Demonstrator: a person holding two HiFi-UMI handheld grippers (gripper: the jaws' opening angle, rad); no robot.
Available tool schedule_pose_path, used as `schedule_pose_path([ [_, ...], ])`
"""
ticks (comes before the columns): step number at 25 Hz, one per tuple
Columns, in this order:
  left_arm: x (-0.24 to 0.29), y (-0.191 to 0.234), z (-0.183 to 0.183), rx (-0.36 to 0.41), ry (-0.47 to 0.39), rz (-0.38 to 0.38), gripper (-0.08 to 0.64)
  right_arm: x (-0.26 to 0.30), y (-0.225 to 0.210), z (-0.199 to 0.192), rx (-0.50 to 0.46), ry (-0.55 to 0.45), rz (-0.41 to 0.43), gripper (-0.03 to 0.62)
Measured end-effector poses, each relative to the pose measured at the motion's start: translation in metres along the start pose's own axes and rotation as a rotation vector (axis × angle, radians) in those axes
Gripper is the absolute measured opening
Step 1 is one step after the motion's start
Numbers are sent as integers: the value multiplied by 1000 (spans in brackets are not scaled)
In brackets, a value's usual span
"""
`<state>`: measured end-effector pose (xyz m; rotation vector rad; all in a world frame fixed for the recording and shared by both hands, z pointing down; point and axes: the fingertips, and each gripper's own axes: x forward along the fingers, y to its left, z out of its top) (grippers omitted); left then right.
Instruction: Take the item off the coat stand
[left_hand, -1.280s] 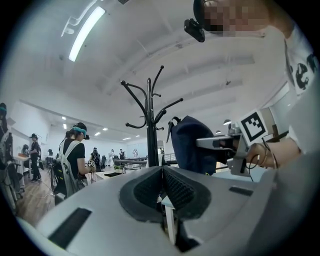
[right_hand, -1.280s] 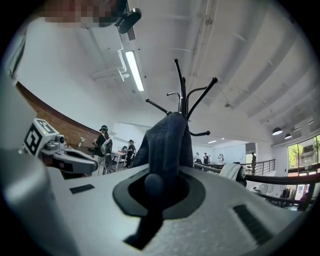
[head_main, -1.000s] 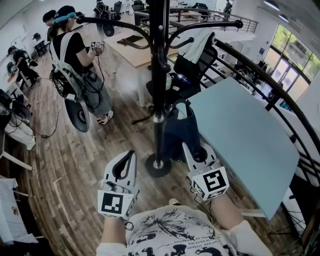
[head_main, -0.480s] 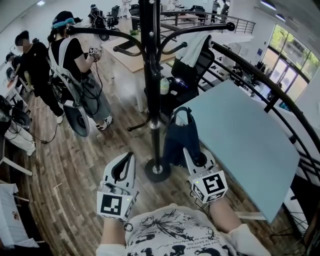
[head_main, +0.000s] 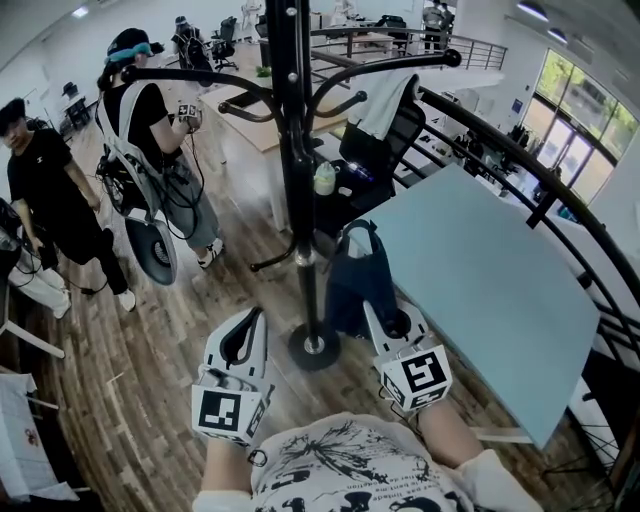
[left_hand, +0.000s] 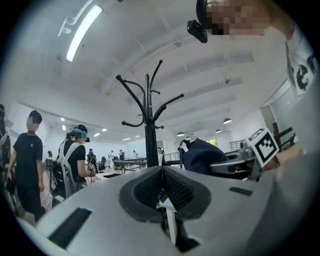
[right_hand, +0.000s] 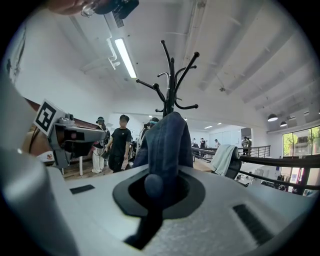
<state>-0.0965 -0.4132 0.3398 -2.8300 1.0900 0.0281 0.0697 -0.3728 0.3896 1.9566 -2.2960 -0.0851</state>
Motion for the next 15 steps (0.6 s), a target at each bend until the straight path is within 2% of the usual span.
schedule_pose_path([
  [15,6,-5,0,-9,-1,5,5,-4,-2,3,-1,-7,20,-2],
])
